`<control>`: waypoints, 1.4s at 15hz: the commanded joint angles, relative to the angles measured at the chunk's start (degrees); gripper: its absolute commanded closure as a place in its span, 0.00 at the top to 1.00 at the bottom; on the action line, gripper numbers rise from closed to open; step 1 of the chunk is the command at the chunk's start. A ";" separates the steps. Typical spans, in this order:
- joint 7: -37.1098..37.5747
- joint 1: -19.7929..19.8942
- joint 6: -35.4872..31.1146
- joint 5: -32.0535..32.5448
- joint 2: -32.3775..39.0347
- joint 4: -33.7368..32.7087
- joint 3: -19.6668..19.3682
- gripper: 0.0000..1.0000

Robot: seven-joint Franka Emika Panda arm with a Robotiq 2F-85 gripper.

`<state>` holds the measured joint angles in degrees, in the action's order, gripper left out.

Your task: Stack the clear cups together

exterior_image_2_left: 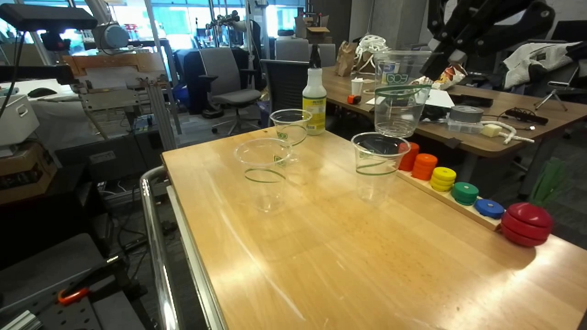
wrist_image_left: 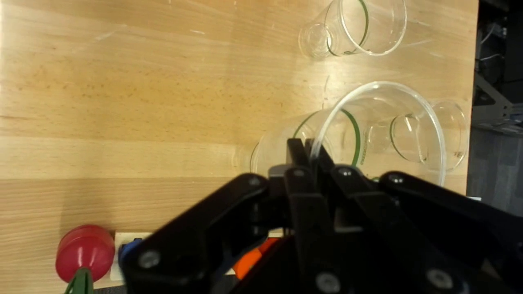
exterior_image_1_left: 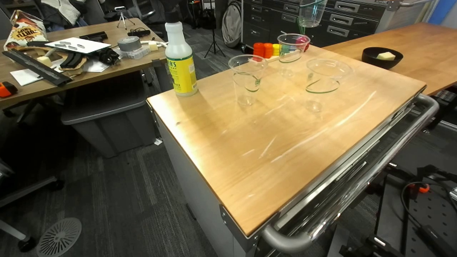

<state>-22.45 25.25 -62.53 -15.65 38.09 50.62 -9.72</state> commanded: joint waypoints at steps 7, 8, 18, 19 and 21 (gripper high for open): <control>-1.44 -0.79 -9.91 -3.22 -1.82 5.77 1.32 0.01; -1.47 -0.88 -10.85 -3.63 -2.17 7.36 1.52 0.01; -3.15 -2.73 -21.32 -3.62 -8.44 25.81 1.28 0.01; -3.28 -3.03 -22.84 -3.04 -9.36 27.72 1.11 0.01; -3.18 -3.50 -26.16 -1.87 -10.88 31.01 0.93 0.03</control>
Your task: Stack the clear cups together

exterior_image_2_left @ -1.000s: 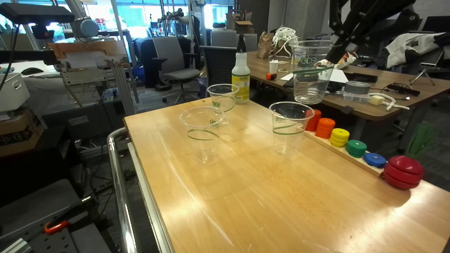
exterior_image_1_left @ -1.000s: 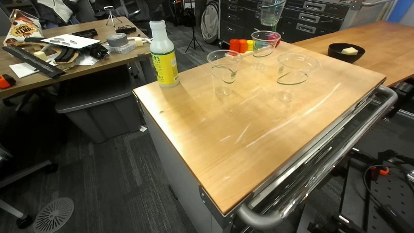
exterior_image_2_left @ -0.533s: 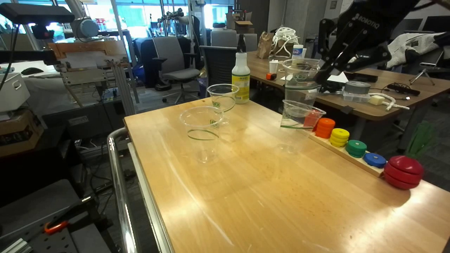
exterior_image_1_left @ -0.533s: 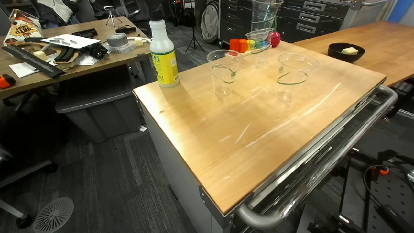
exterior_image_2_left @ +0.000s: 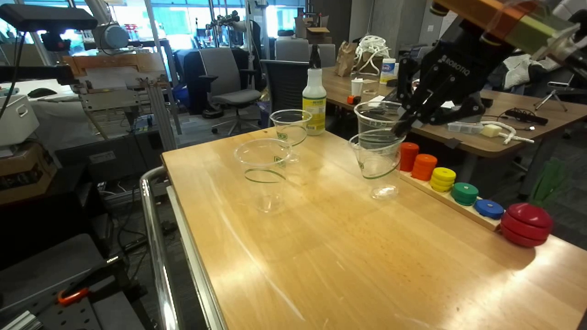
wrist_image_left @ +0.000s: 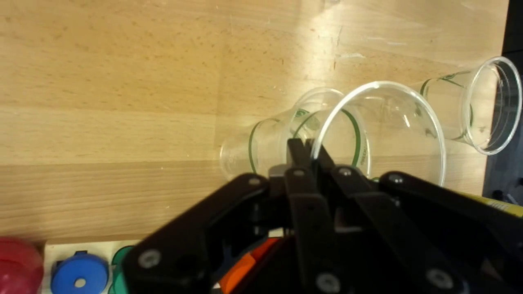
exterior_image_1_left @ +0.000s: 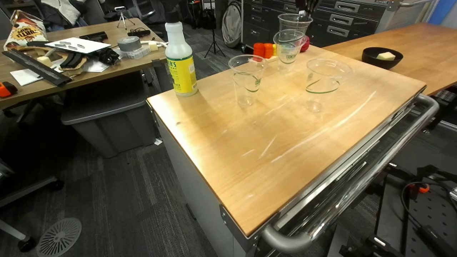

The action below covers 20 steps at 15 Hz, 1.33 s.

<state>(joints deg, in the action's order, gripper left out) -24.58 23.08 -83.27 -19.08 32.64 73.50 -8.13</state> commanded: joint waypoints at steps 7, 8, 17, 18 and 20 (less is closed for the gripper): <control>0.17 -2.22 -14.88 6.93 -9.35 15.84 -0.21 0.62; 0.27 -2.33 -15.71 7.17 -9.90 16.67 -0.19 0.68; 1.37 -3.68 -15.82 7.50 -11.47 18.26 0.06 1.00; 1.60 -3.88 -15.89 7.55 -11.24 18.08 0.06 1.00; 2.32 -4.33 -15.75 7.81 -10.62 17.58 0.03 1.00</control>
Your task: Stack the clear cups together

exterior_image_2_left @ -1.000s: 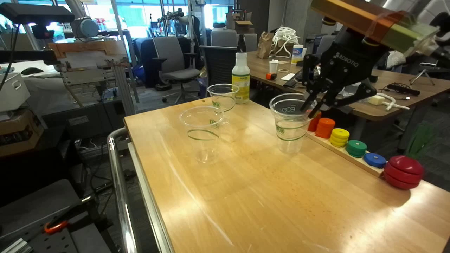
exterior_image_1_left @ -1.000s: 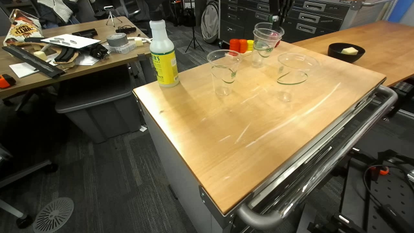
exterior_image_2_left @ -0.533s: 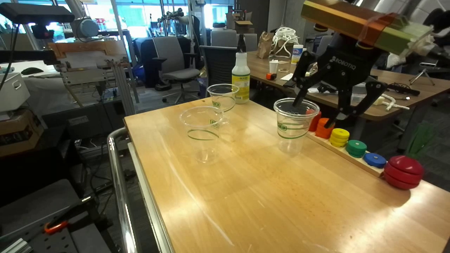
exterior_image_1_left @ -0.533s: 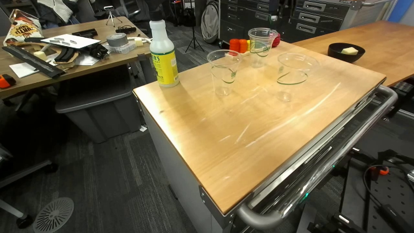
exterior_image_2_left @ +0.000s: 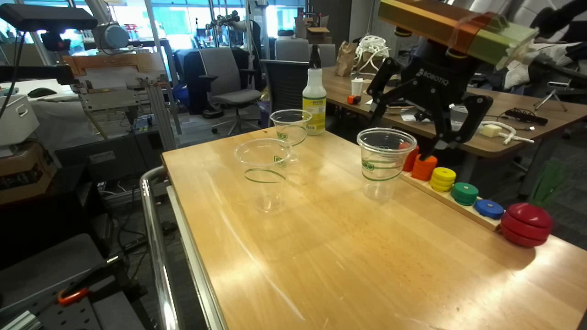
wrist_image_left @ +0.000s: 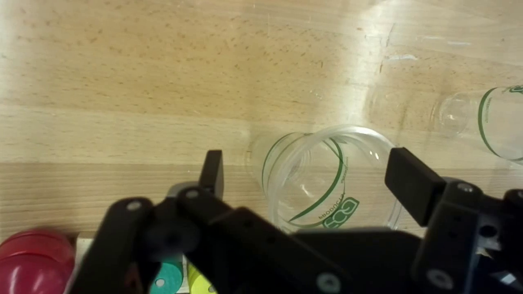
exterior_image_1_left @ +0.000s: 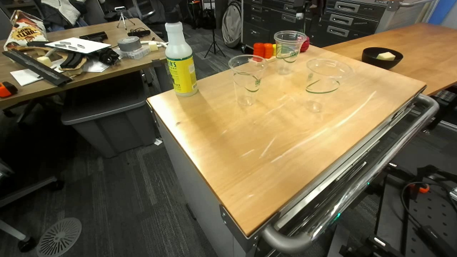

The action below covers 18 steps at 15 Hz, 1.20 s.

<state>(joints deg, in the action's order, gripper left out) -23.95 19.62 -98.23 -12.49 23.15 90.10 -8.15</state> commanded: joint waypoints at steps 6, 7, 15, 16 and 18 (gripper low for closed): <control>4.52 -1.34 -1.59 3.36 -0.39 1.43 -0.45 0.73; 5.07 -1.20 -1.61 3.28 -0.08 1.24 -0.52 0.68; 7.80 -0.60 -1.49 0.69 1.44 -0.29 -0.12 0.06; 7.90 -0.60 -1.50 0.40 1.32 -0.22 -0.03 0.02; 7.76 -0.27 -0.45 -1.25 1.51 -0.57 0.33 0.00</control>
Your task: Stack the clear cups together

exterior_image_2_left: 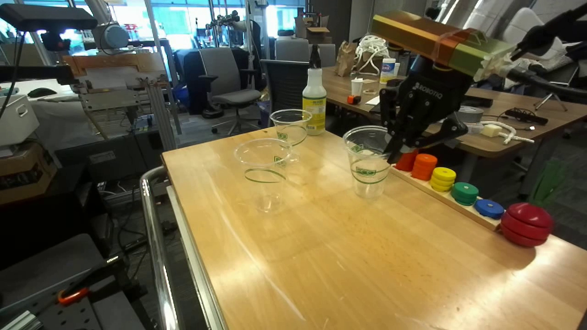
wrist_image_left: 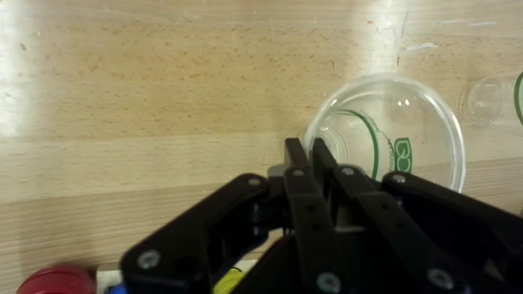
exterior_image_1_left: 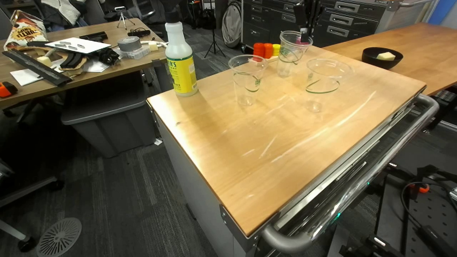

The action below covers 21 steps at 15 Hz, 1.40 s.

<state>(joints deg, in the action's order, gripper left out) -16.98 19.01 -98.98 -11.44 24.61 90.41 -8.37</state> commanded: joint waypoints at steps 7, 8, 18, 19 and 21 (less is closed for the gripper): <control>2.57 -0.28 6.58 -2.32 -4.57 0.36 -0.35 0.02; 3.28 -0.54 7.71 -1.47 -5.71 0.49 -0.67 0.02; 4.13 -4.49 20.62 7.18 -20.14 4.85 -0.63 0.02; 3.63 -5.22 20.41 7.72 -20.97 5.84 -0.35 0.02; 3.30 -6.48 20.31 8.27 -22.05 7.92 -0.05 0.02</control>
<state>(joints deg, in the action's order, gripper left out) -12.51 14.48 -78.11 -4.99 6.01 93.88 -8.76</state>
